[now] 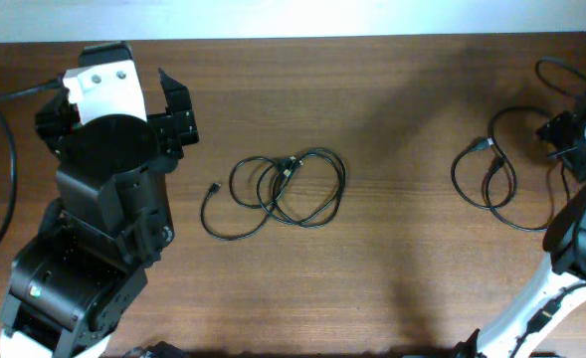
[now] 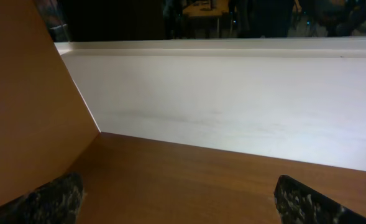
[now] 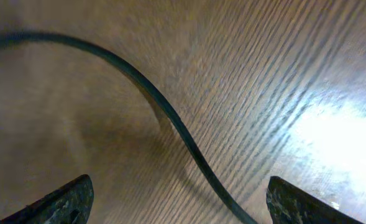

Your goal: Untangle cables

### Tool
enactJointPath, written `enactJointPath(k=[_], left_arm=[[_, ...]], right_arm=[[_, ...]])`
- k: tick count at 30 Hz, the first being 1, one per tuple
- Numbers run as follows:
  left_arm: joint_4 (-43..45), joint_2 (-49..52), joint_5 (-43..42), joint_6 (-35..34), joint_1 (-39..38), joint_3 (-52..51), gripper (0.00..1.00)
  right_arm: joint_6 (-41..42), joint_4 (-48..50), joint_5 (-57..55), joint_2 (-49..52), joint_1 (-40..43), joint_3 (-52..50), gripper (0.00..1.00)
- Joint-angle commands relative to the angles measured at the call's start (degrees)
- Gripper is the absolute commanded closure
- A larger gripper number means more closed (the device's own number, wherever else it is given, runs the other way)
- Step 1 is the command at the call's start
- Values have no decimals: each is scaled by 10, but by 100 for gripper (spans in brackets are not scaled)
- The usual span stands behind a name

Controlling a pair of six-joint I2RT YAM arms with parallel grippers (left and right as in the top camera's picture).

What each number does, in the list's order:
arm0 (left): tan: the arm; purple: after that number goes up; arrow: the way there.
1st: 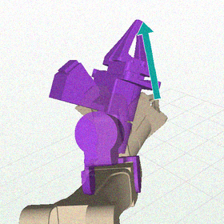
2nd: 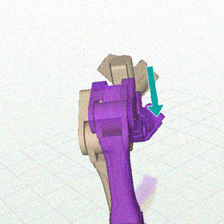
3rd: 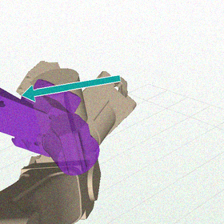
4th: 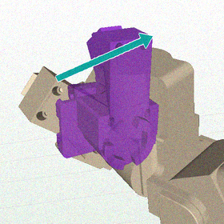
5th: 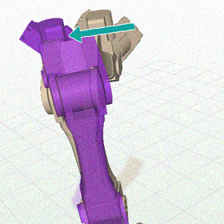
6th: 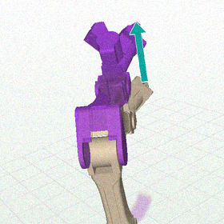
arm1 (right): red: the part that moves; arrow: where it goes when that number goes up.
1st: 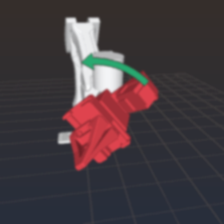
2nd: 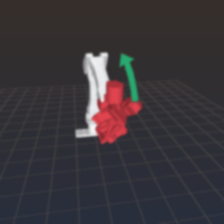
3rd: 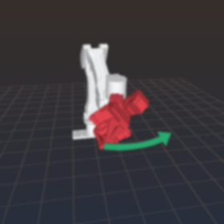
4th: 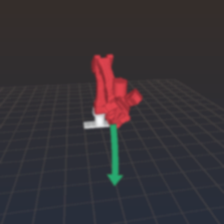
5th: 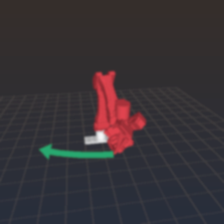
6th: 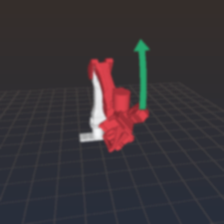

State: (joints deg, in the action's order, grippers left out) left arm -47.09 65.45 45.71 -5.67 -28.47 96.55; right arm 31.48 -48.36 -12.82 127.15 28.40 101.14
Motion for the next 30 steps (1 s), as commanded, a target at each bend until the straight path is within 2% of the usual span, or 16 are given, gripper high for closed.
enactJointPath(k=[1, 6, 7, 9, 10, 11, 12, 18, 21, 25, 28, 30], left_arm=[[-1, -7, 9, -5, 3, -1, 1], [-6, -7, 9, -5, 3, -1, 1], [-10, -7, 9, -5, 3, -1, 1], [-17, -7, 9, -5, 3, -1, 1], [-19, -7, 9, -5, 3, -1, 1], [-20, -7, 9, -5, 3, -1, 1], [-20, -7, 9, -5, 3, -1, 1], [-15, -7, 9, -5, 3, -1, 1], [-14, -7, 9, -5, 3, -1, 1], [-14, -7, 16, -5, 3, -1, 1], [-14, -7, 22, -5, 3, -1, 1], [-14, -7, 22, -5, 3, -1, 1]], right_arm=[[3, -7, -14, 37, -3, 0, 13], [3, -8, -14, 49, -3, 0, 13], [2, -9, -14, 49, -2, 0, 16], [-9, -9, -14, 49, 1, -1, 44], [-11, -10, -14, 49, 2, -1, 52], [-15, -11, -14, 49, 2, -1, 84], [-23, -13, -14, 49, 5, -1, 96], [-44, -4, -9, 42, 5, 36, 96], [-88, -12, -3, 40, 4, 145, 96], [-107, -21, -3, 40, 4, 275, 96], [-121, 10, 2, 40, 4, 341, 96], [-155, 76, 25, 40, 2, 355, 96]])
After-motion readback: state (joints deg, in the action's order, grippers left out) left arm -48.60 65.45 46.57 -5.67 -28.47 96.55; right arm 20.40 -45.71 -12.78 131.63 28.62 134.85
